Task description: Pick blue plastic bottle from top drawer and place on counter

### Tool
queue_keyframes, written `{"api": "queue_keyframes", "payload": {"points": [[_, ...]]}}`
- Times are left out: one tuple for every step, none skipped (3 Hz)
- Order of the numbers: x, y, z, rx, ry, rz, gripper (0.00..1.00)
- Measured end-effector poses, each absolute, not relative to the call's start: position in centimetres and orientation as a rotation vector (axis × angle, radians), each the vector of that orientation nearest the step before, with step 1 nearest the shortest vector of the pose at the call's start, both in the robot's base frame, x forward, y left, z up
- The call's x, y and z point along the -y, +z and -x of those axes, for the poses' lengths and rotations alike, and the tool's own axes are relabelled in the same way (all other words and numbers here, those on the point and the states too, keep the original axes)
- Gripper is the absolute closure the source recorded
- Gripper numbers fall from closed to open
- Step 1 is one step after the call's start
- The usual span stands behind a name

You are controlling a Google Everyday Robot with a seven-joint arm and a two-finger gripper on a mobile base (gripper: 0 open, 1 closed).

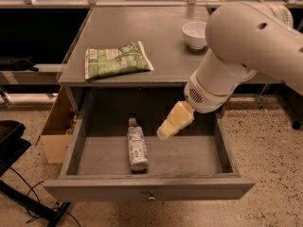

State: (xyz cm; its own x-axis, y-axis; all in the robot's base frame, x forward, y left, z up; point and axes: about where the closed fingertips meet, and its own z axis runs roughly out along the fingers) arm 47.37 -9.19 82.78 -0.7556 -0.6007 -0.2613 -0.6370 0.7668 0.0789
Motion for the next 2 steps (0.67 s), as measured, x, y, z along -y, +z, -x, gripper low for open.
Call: {"api": "queue_keyframes", "payload": {"points": [[6.6,80.2,-48.8,-2.743,0.214,1.027,0.00],[3.9,77.2,-51.1,-2.781,0.146,1.055,0.00]]}}
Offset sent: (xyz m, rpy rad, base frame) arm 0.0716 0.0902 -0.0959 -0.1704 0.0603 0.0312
